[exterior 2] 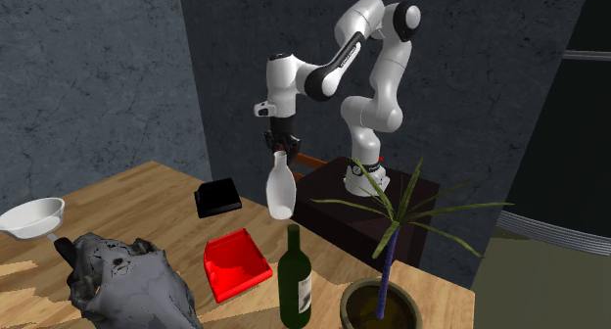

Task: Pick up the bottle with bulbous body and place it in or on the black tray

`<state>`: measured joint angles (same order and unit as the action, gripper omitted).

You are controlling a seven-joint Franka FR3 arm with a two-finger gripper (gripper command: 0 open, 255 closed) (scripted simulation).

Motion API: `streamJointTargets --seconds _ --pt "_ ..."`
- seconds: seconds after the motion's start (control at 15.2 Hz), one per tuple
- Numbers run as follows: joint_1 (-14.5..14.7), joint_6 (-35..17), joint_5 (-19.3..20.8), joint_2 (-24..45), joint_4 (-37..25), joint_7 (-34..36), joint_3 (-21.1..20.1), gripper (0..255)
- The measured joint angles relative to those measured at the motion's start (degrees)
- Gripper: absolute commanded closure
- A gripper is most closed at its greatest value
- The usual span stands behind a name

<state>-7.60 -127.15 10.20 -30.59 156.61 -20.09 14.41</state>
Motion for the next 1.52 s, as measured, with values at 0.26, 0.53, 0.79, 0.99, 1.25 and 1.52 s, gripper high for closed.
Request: streamJointTargets --seconds 0.26,0.53,0.79,0.99,1.25,1.52 --pt "0.0 3.8 -0.2 -1.6 -2.2 -0.3 -0.3 255" --pt "0.2 7.6 -0.7 -3.1 -4.5 -0.1 -1.0 255" --pt "0.0 10.2 -0.6 -3.8 -6.5 -0.8 -0.7 255" --pt "-1.0 11.1 0.1 -1.0 -10.4 -4.2 2.0 255" --pt "-2.2 12.1 0.8 3.6 -16.5 -9.8 6.3 255" --pt "-2.6 13.5 0.1 9.2 -24.0 -15.5 10.4 255"
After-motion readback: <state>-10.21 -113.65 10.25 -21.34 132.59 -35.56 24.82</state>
